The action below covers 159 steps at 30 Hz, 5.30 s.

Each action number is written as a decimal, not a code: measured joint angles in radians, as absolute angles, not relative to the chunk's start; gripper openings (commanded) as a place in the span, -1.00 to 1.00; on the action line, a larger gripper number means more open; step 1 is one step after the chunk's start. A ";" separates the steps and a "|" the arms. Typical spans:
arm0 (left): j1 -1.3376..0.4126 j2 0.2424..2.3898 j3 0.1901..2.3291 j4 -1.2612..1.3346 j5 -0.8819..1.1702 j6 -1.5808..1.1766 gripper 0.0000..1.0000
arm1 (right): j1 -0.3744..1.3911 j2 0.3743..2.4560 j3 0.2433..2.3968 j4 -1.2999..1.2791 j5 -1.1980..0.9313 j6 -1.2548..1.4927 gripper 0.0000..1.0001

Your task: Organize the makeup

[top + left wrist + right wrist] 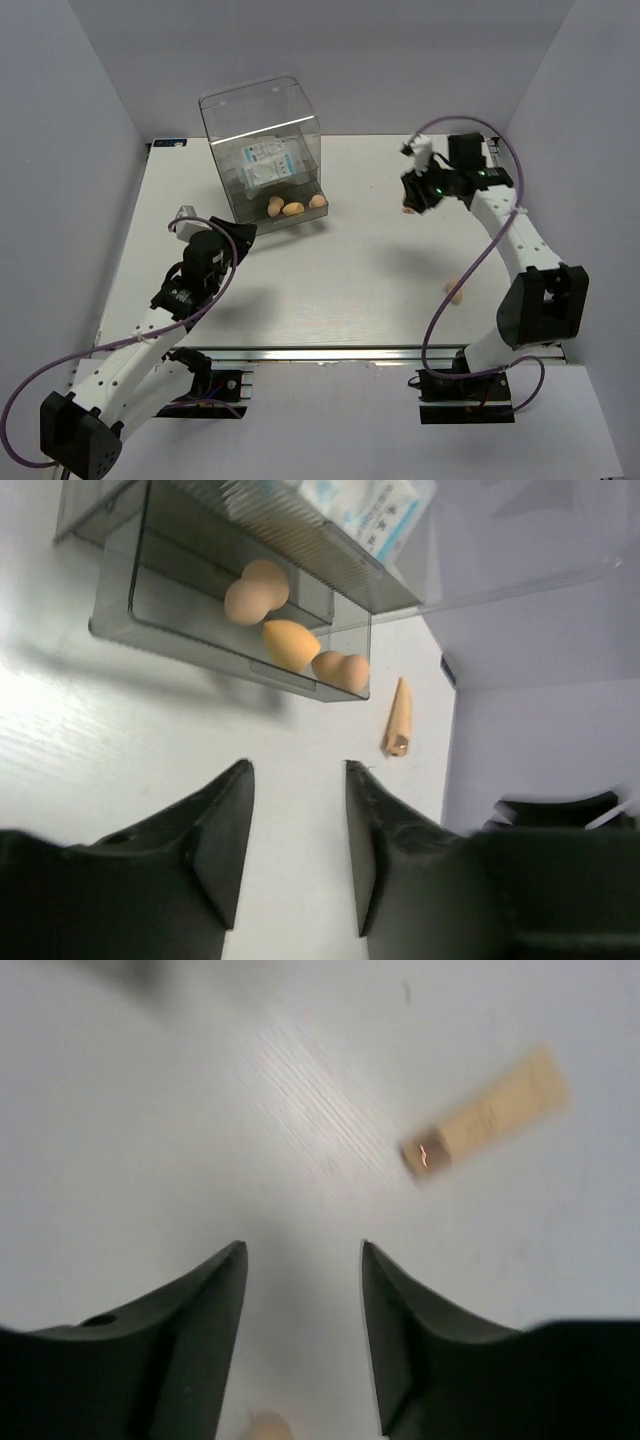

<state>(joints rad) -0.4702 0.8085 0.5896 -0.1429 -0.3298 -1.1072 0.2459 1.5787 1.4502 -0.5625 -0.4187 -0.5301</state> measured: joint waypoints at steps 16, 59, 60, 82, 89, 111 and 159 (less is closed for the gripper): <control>-0.450 0.871 0.590 -0.226 -0.294 -1.125 0.44 | 0.012 1.365 0.910 -0.832 -0.082 -0.566 0.52; -0.447 0.517 0.509 -0.238 -0.381 -1.168 0.24 | 0.812 2.198 1.983 -0.239 -0.353 -0.564 -0.82; -0.447 0.521 0.509 -0.235 -0.374 -1.170 0.11 | 0.822 2.210 1.983 -0.231 -0.343 -0.567 -0.75; -0.447 1.144 0.387 0.228 -0.229 -1.472 -1.00 | 0.762 1.977 1.726 -0.138 -0.303 -0.442 -1.00; -0.447 1.469 0.512 0.327 -0.305 -1.582 -1.00 | 0.558 1.438 1.277 0.038 -0.302 -0.348 -1.00; -0.433 1.820 0.805 0.481 -0.358 -1.683 -0.73 | 0.415 1.208 0.984 -0.002 -0.317 -0.313 -1.00; -0.414 1.157 0.367 0.248 -0.332 -1.586 0.24 | 0.708 2.168 1.703 0.059 -0.218 -0.532 -1.00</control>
